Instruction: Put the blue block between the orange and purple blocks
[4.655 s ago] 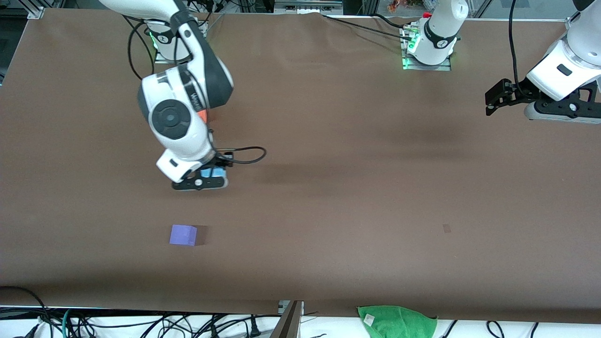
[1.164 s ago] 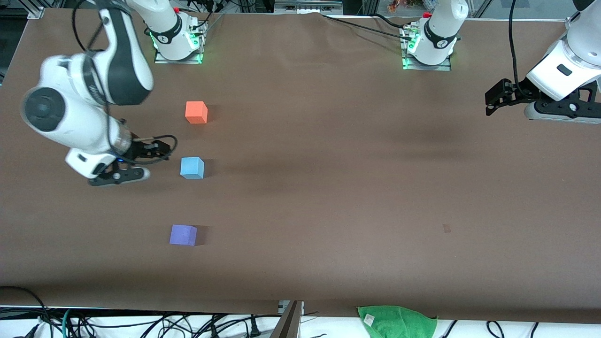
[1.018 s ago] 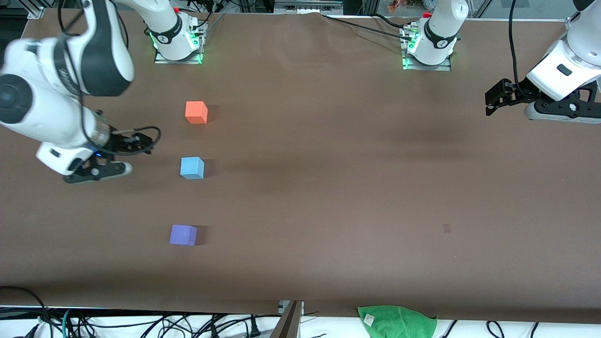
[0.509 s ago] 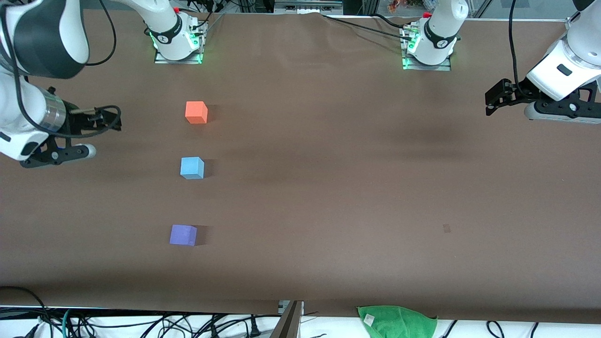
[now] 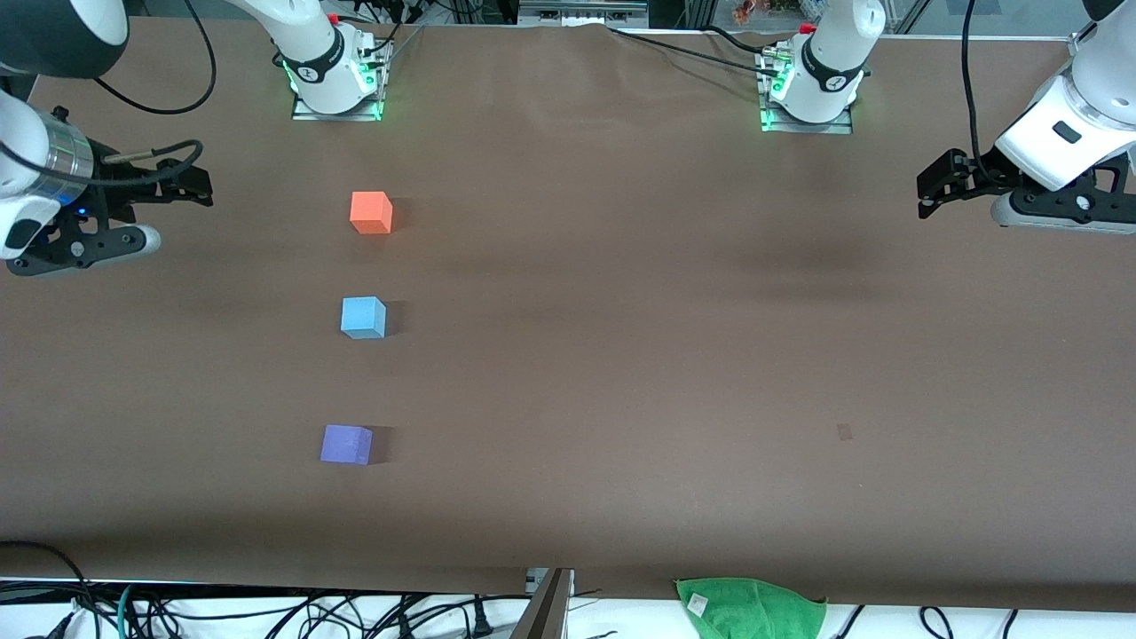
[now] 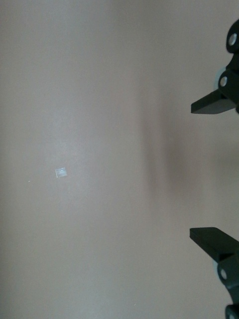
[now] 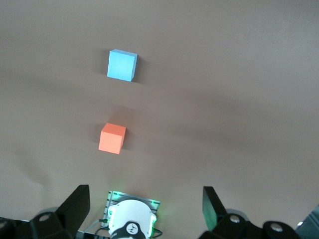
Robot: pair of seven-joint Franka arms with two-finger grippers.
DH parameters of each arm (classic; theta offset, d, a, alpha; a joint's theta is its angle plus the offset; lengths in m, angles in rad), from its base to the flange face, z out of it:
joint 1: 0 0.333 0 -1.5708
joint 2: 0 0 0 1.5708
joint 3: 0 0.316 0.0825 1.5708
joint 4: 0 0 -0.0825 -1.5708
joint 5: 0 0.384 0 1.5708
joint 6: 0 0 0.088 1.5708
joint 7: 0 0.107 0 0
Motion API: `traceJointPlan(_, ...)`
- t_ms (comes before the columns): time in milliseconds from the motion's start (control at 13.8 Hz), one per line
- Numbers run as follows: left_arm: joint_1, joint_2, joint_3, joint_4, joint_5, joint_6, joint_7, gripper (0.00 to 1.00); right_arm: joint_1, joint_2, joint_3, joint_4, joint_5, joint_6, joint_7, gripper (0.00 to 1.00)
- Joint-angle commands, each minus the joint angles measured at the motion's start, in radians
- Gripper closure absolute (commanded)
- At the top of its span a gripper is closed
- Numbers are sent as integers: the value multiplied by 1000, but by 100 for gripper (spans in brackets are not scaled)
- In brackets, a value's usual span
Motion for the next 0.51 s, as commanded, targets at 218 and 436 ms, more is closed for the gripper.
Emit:
traceJointPlan(218,2,-7,4,3,-18,-13,22,0,-131,-119,127,-52,-45,59,6,0)
traceJointPlan(436,2,-7,4,3,-18,-13,22,0,-186,-179,155,-97,-39,55,2,0)
